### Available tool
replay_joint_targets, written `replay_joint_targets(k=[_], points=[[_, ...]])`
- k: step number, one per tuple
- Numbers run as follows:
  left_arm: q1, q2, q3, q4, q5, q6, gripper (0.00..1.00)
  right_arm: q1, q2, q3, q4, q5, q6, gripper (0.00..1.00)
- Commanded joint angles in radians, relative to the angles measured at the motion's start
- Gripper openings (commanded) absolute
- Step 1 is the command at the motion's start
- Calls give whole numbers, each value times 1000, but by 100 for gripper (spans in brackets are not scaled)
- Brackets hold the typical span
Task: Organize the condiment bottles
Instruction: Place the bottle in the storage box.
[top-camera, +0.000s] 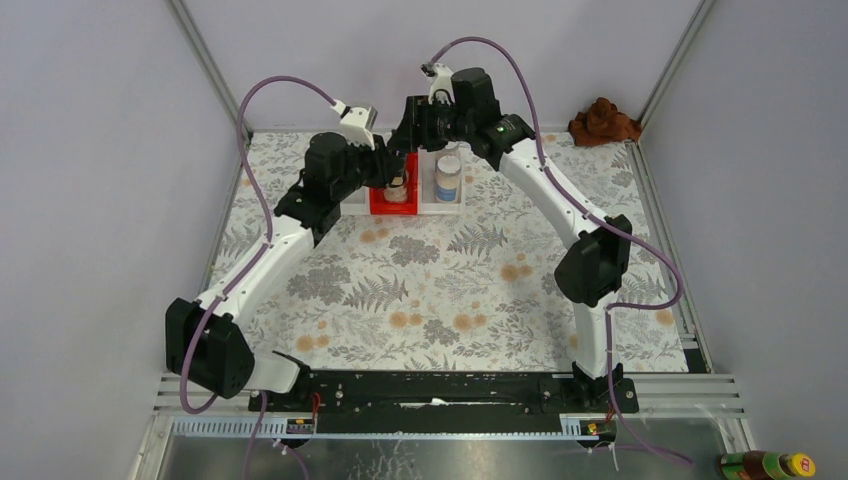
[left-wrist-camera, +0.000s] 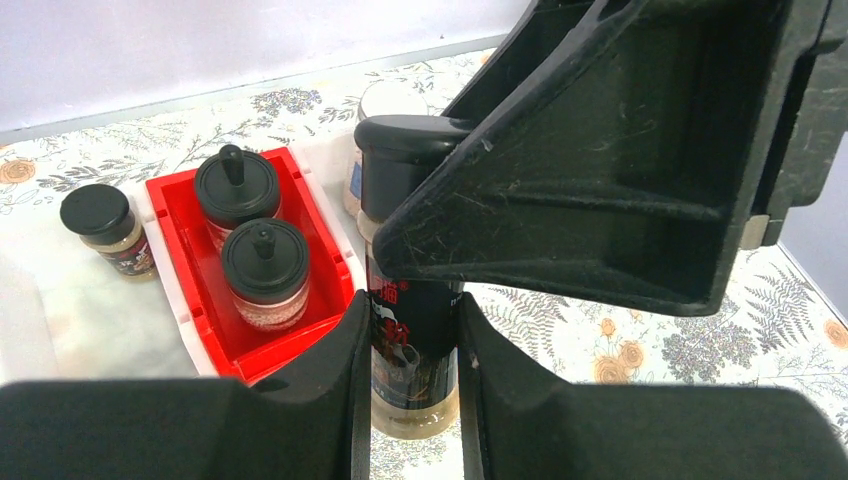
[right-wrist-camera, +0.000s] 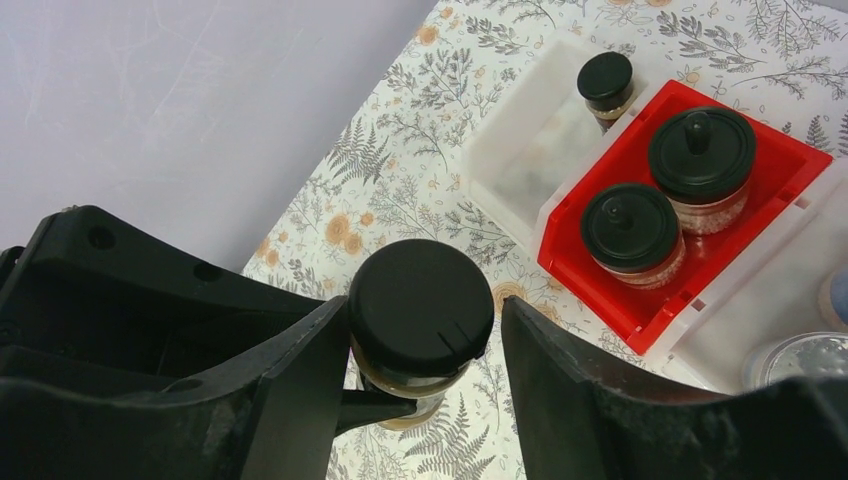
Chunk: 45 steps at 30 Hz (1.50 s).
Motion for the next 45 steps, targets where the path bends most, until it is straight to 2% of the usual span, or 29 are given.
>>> replay_joint_targets(k=[1, 7, 15, 19, 25, 31, 36, 39, 45], points=[[-13, -35, -20, 76, -15, 9, 1, 6, -66, 6, 29, -8, 9, 65], [-20, -37, -29, 76, -22, 10, 1, 5, -64, 15, 32, -13, 14, 66], [-25, -42, -36, 76, -33, 10, 1, 5, -64, 18, 29, -12, 13, 62], [-28, -43, -41, 76, -38, 10, 1, 6, -63, 19, 26, -10, 11, 56], [-29, -49, -44, 76, -45, 12, 2, 4, -51, 41, 10, -11, 7, 38], [-29, -47, -53, 76, -51, 8, 19, 5, -40, 49, -4, -12, -3, 18], [-29, -42, -50, 63, -50, 9, 40, 5, -19, 86, -24, -19, -14, 11], [-29, -33, -41, 49, -53, 9, 49, 5, -1, 115, -38, -26, -20, 7], [-28, -15, -17, 38, -74, 7, 56, 5, 34, 166, -60, -32, -33, 0]])
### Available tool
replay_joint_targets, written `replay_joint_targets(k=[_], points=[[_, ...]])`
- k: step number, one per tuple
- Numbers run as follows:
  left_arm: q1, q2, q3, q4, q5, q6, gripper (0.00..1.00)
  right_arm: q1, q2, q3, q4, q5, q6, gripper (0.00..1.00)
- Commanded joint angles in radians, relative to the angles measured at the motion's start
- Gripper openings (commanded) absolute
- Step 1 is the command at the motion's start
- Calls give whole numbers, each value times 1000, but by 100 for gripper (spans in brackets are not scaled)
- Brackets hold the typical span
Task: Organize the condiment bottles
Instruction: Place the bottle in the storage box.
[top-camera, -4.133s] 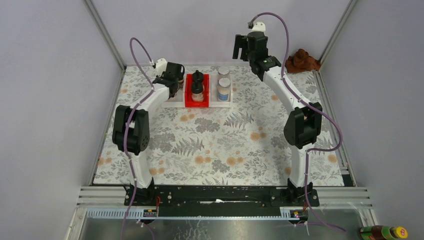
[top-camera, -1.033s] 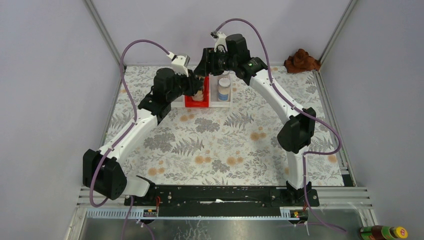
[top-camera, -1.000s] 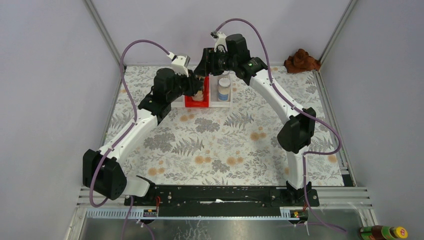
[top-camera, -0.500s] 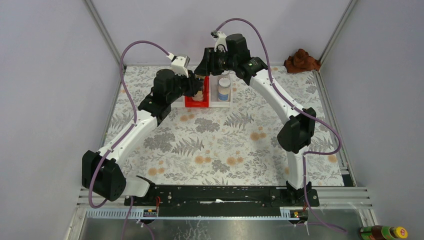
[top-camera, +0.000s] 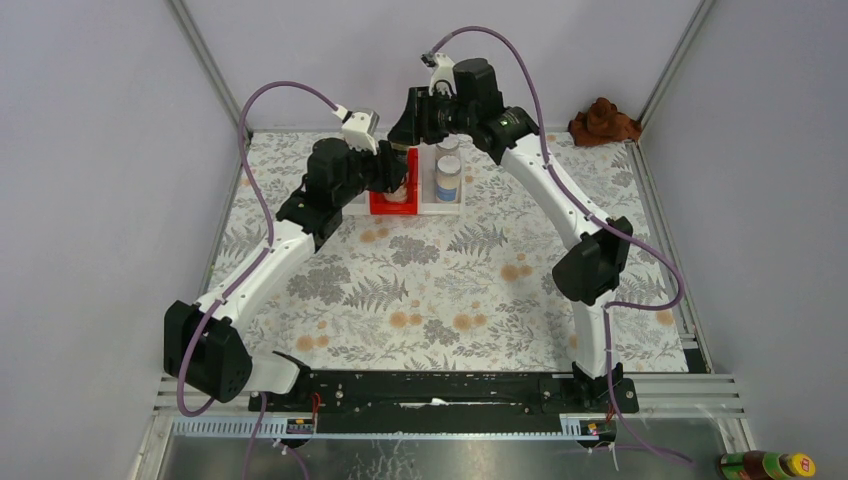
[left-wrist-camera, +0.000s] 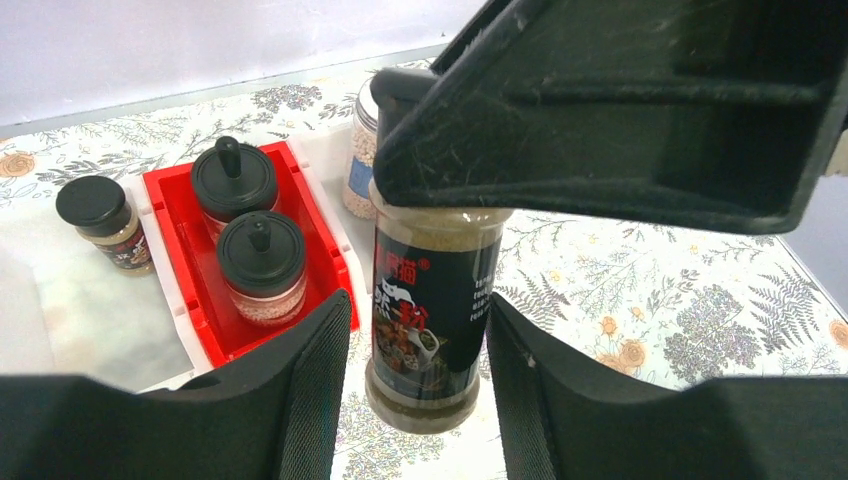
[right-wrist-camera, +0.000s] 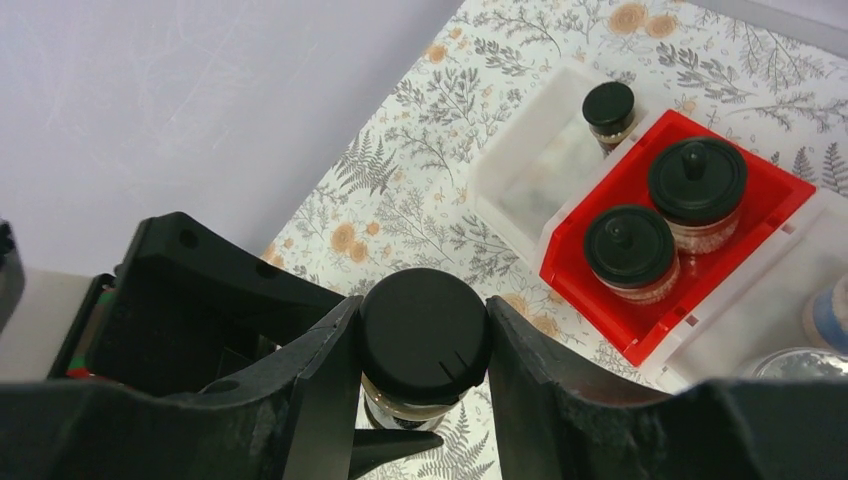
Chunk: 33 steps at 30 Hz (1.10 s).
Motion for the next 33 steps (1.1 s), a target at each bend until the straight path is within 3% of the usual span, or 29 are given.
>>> replay_joint_targets(k=[1, 12, 22, 33], points=[[-6, 7, 24, 17, -36, 10, 56, 6, 22, 77, -6, -31, -18, 0], [-4, -33, 87, -82, -187, -36, 59, 5, 68, 89, 26, -47, -44, 0], [-4, -122, 183, -322, -405, -276, 60, 31, 204, 187, 97, -83, -84, 0], [-4, -206, 203, -488, -418, -403, 60, 109, 385, 311, 219, -67, -177, 0]])
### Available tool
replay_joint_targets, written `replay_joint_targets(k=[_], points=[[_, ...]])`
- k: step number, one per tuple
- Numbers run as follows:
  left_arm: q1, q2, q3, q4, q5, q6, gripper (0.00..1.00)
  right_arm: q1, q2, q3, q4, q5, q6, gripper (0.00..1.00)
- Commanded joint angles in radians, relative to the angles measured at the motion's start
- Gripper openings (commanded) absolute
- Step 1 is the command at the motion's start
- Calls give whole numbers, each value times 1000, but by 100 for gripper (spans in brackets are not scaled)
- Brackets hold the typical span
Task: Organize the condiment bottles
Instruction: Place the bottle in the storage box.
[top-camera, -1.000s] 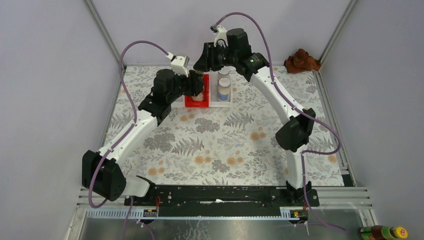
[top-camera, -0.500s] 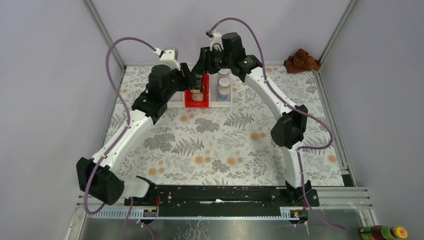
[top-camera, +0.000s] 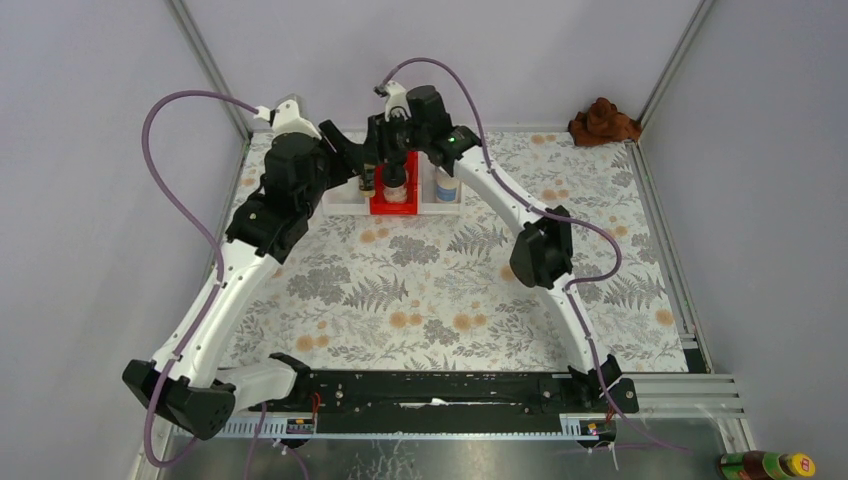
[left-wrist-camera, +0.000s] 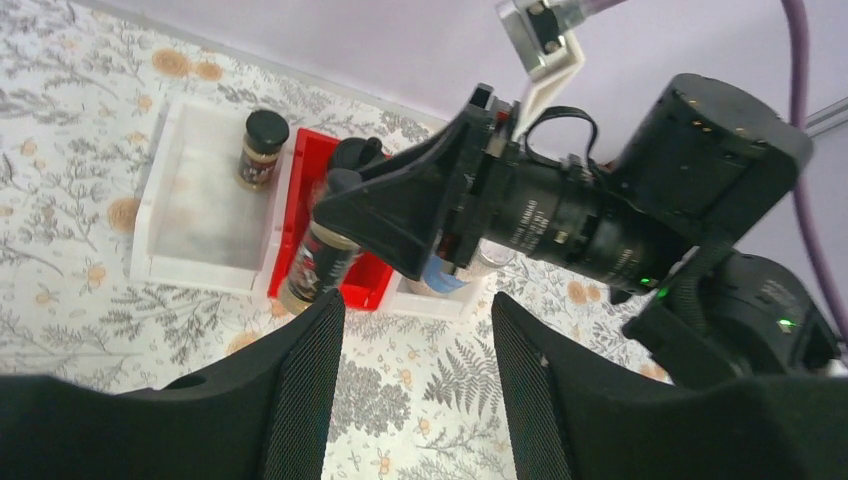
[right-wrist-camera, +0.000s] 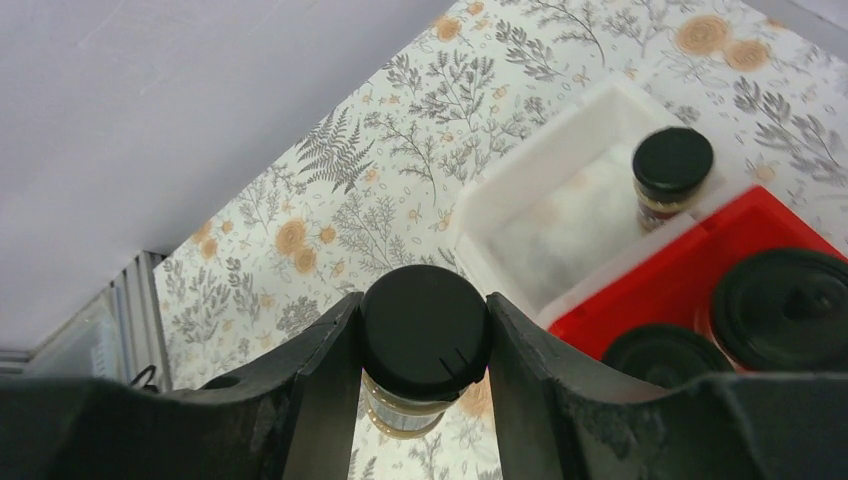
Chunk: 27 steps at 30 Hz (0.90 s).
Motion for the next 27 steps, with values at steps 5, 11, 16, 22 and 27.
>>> replay_joint_targets(k=[5, 11, 16, 22, 27], points=[[-4, -71, -49, -109, -17, -87, 60, 92, 94, 83, 158, 26, -162, 0], [-4, -134, -133, -72, -19, -100, 60, 115, 160, 113, 214, 72, -217, 0], [-4, -193, -202, -26, 12, -102, 61, 127, 195, 118, 265, 118, -275, 0], [-4, -295, -323, 70, 106, -101, 61, 137, 234, 124, 315, 171, -343, 0], [-4, -371, -377, 125, 128, -77, 60, 138, 280, 156, 378, 205, -393, 0]])
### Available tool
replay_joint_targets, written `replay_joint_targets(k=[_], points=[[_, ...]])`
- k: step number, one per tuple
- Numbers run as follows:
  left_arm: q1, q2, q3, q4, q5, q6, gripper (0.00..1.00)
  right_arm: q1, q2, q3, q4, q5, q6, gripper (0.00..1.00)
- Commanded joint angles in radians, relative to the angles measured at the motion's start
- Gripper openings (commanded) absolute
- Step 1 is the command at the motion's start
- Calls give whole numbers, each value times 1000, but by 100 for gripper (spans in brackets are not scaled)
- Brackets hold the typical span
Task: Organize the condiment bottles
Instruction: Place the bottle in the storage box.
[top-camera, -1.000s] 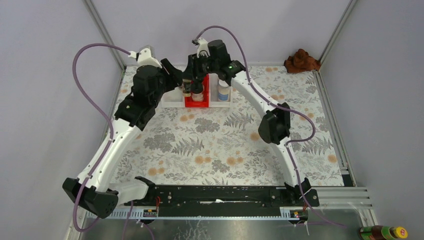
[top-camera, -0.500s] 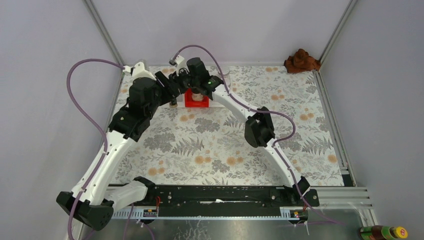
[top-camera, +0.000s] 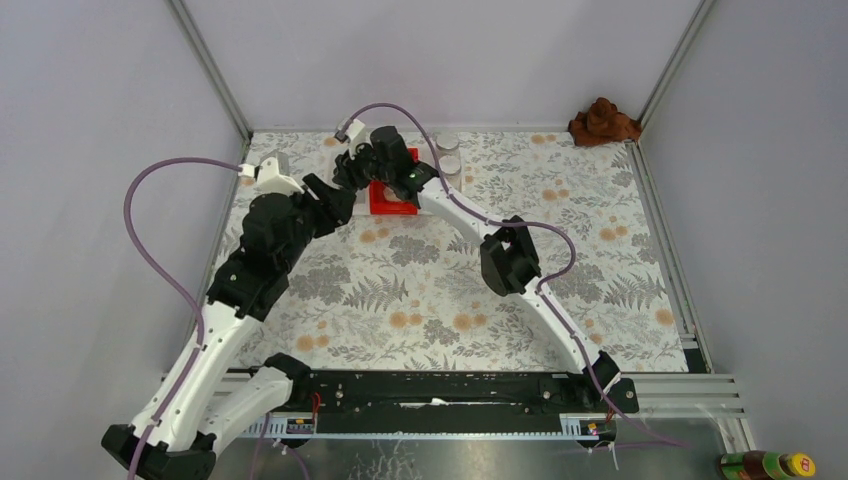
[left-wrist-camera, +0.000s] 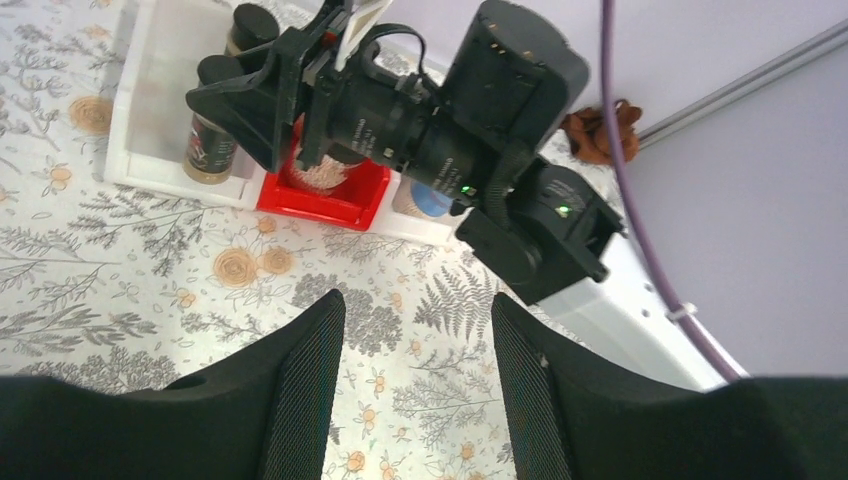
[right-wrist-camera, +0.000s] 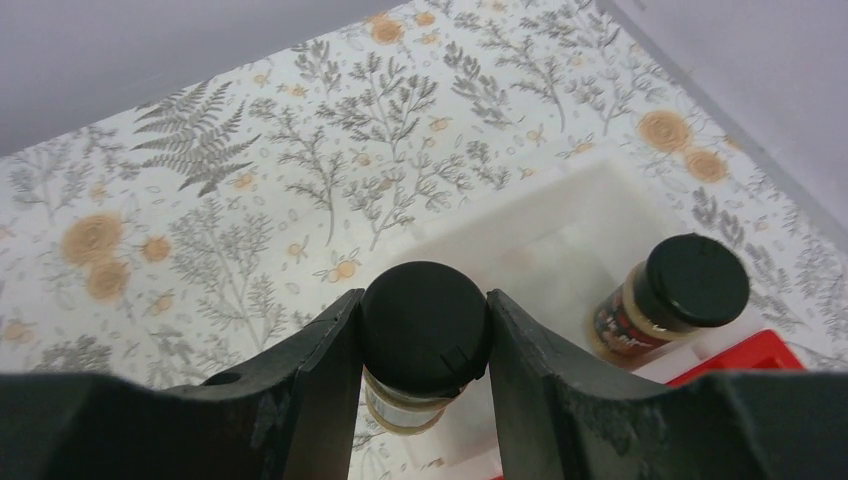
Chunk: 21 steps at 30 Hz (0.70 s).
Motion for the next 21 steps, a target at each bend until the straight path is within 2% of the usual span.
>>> replay_joint_targets(k=[1, 12, 21], points=[[-4, -67, -43, 130, 41, 16, 61, 11, 36, 87, 122, 52, -77, 0], [-5, -116, -136, 230, 57, 36, 61, 7, 84, 94, 196, 133, -190, 0], [-5, -124, -156, 241, 62, 35, 61, -5, 80, 39, 206, 175, -217, 0]])
